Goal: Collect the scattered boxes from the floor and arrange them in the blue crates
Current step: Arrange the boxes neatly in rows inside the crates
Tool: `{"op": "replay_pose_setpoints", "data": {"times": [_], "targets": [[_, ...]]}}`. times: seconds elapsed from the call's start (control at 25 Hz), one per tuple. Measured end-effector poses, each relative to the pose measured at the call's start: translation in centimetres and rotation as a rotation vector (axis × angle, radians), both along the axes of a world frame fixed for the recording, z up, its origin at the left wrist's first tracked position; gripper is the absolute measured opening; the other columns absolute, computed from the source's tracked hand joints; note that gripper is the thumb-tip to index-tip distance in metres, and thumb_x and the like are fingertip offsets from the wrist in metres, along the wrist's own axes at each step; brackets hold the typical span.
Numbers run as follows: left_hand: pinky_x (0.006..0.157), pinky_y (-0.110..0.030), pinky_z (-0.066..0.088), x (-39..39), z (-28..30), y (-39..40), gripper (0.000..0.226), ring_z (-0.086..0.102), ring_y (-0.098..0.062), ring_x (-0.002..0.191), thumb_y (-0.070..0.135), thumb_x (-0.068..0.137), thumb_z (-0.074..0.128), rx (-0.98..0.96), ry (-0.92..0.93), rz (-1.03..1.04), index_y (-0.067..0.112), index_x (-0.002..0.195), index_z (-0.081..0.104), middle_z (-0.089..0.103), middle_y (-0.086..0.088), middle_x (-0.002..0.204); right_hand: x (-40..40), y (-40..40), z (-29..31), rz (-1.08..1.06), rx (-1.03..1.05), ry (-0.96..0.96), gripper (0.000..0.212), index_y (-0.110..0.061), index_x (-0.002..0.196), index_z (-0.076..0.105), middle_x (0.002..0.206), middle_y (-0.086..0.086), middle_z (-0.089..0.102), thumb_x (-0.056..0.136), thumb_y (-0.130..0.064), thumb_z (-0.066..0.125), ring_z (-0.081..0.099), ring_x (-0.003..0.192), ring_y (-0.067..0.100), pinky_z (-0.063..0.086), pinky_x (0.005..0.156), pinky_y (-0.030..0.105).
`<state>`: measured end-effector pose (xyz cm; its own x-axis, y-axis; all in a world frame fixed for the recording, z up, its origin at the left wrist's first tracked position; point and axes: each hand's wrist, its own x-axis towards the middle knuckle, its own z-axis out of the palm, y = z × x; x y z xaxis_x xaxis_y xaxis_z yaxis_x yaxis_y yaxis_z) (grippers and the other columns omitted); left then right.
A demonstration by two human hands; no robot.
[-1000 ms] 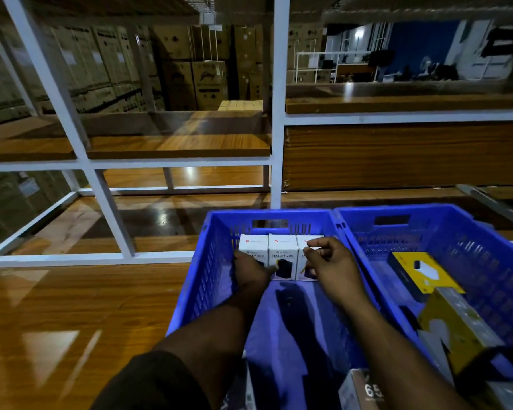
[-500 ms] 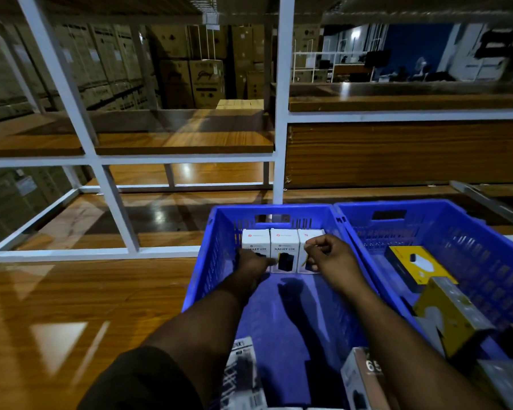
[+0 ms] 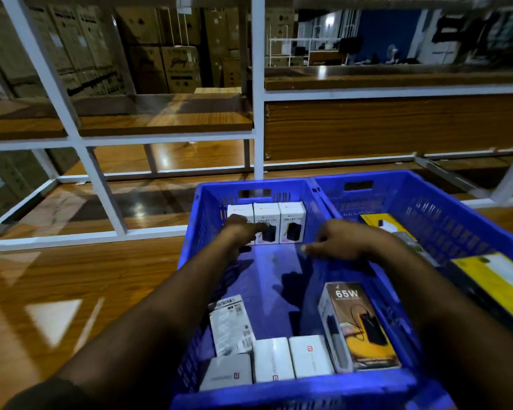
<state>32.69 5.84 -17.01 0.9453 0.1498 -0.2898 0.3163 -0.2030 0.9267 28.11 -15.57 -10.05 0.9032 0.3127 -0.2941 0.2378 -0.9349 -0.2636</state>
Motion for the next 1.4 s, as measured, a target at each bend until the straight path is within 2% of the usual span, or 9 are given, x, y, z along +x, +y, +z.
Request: {"op": "replay_pose_setpoints", "data": {"times": [0.08, 0.24, 0.6, 0.76, 0.92, 1.08, 1.16, 1.28, 1.4], "targets": [[0.076, -0.035, 0.048, -1.5, 0.3, -0.7, 0.028, 0.065, -0.026, 0.105, 0.031, 0.086, 0.076, 0.098, 0.010, -0.131, 0.012, 0.099, 0.061, 0.063, -0.009, 0.102, -2.9, 0.2, 0.9, 0.083, -0.126, 0.091, 0.052, -0.017, 0.063, 0.054, 0.065, -0.004, 0.049, 0.093, -0.060, 0.051, 0.049, 0.062, 0.015, 0.037, 0.058, 0.030], [0.071, -0.030, 0.051, -3.9, 0.7, -2.5, 0.047, 0.068, -0.019, 0.106, 0.041, 0.086, 0.074, 0.201, 0.032, -0.341, 0.011, 0.121, 0.061, 0.066, -0.007, 0.122, -6.4, 0.3, 1.6, 0.141, -0.198, 0.216, 0.058, -0.014, 0.083, 0.069, 0.075, 0.000, 0.064, 0.083, -0.070, 0.057, 0.061, 0.076, 0.021, 0.047, 0.070, 0.032], [0.090, -0.040, 0.056, -6.9, 0.6, -3.3, 0.044, 0.067, -0.020, 0.110, 0.040, 0.091, 0.067, 0.178, 0.072, -0.538, 0.010, 0.122, 0.058, 0.062, -0.008, 0.128, -9.8, 0.4, 0.2, 0.120, -0.043, 0.048, 0.054, -0.035, 0.128, 0.048, 0.122, -0.005, 0.057, 0.082, -0.048, 0.072, 0.057, 0.106, 0.018, 0.048, 0.082, 0.032], [0.088, -0.040, 0.059, -6.6, 1.0, -2.7, 0.048, 0.068, -0.023, 0.109, 0.050, 0.093, 0.060, -0.018, 0.067, -0.429, 0.010, 0.119, 0.064, 0.069, -0.009, 0.120, -7.7, 0.3, 0.1, -0.118, 0.422, 0.056, 0.029, -0.028, 0.101, 0.056, 0.102, -0.004, 0.066, 0.082, -0.023, 0.076, 0.064, 0.084, 0.012, 0.052, 0.068, 0.026], [0.087, -0.044, 0.058, -6.7, 1.8, -2.6, 0.050, 0.068, -0.026, 0.109, 0.057, 0.094, 0.053, -0.326, 0.104, -0.375, 0.017, 0.119, 0.067, 0.073, -0.008, 0.117, -2.7, 0.1, -0.6, -0.421, 1.094, 0.081, 0.023, -0.013, 0.104, 0.060, 0.108, 0.011, 0.070, 0.086, -0.008, 0.071, 0.070, 0.093, 0.024, 0.058, 0.075, 0.034], [0.090, -0.049, 0.057, -6.6, 2.0, -2.4, 0.043, 0.067, -0.031, 0.113, 0.051, 0.091, 0.062, -0.414, 0.053, -0.343, 0.019, 0.119, 0.067, 0.074, -0.008, 0.114, 0.5, 1.8, -1.4, -0.476, 1.346, 0.172, 0.028, -0.006, 0.116, 0.061, 0.110, 0.018, 0.072, 0.089, -0.005, 0.066, 0.071, 0.093, 0.026, 0.057, 0.086, 0.039], [0.083, -0.043, 0.059, -6.3, 2.0, -2.1, 0.047, 0.069, -0.027, 0.108, 0.055, 0.087, 0.063, -0.394, 0.020, -0.309, 0.021, 0.120, 0.068, 0.075, -0.005, 0.112, 1.1, 2.7, -1.6, -0.494, 1.425, 0.212, 0.027, -0.005, 0.118, 0.060, 0.105, 0.015, 0.073, 0.092, -0.012, 0.064, 0.070, 0.091, 0.025, 0.055, 0.088, 0.040], [0.076, -0.041, 0.060, -5.6, 1.9, -1.3, 0.053, 0.069, -0.025, 0.100, 0.059, 0.087, 0.059, -0.534, 0.062, -0.218, 0.019, 0.121, 0.067, 0.074, -0.009, 0.111, 1.4, 3.2, -2.3, -0.479, 1.602, 0.410, 0.048, -0.011, 0.126, 0.063, 0.116, 0.013, 0.070, 0.094, -0.046, 0.056, 0.066, 0.107, 0.028, 0.052, 0.095, 0.045], [0.066, -0.034, 0.061, -5.0, 2.1, -0.2, 0.050, 0.069, -0.022, 0.086, 0.051, 0.099, 0.044, -0.744, 0.121, -0.239, 0.012, 0.114, 0.071, 0.073, -0.014, 0.105, 1.4, 2.9, -2.9, -0.432, 1.676, 0.435, 0.050, -0.019, 0.123, 0.065, 0.113, 0.011, 0.067, 0.088, -0.053, 0.056, 0.063, 0.097, 0.024, 0.053, 0.083, 0.040]]}}
